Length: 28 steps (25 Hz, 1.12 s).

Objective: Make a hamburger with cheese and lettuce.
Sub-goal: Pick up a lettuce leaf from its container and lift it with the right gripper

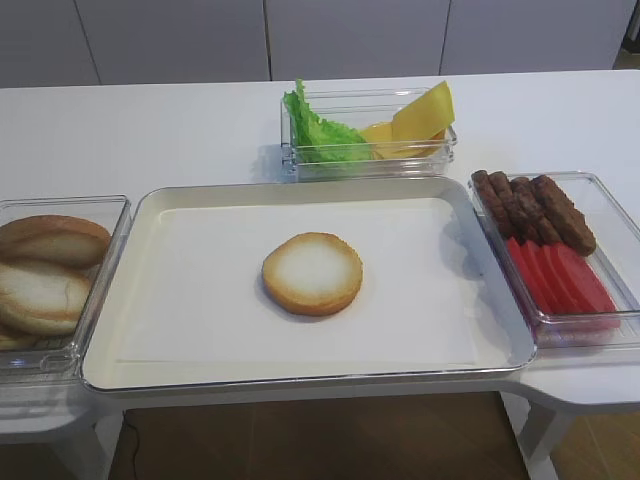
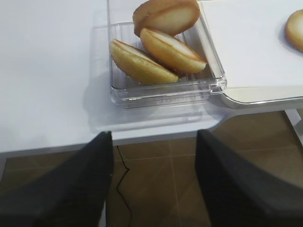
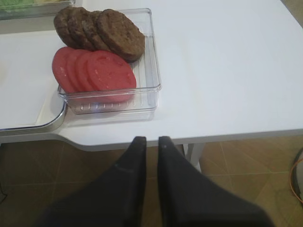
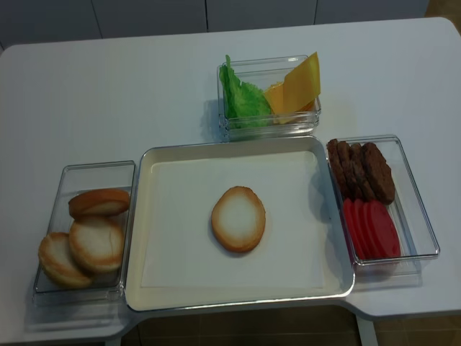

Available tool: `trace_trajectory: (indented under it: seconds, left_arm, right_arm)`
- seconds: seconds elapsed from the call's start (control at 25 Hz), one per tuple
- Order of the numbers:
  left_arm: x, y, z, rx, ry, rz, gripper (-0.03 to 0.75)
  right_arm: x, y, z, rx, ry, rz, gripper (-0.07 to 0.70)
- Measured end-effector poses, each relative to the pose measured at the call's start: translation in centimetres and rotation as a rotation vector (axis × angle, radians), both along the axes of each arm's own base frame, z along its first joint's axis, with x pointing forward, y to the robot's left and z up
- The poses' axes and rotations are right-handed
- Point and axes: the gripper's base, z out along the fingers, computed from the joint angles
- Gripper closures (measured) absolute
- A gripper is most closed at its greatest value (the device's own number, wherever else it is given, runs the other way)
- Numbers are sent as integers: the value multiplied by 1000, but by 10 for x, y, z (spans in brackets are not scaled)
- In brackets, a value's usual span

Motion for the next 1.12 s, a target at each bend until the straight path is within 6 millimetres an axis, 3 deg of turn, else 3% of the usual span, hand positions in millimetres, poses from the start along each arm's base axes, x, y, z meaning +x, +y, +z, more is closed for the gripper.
trace_trajectory:
  seconds: [1.12]
  left_arm:
    - [0, 0, 0, 0, 0, 0, 302]
  right_arm:
    - [0, 0, 0, 0, 0, 0, 563]
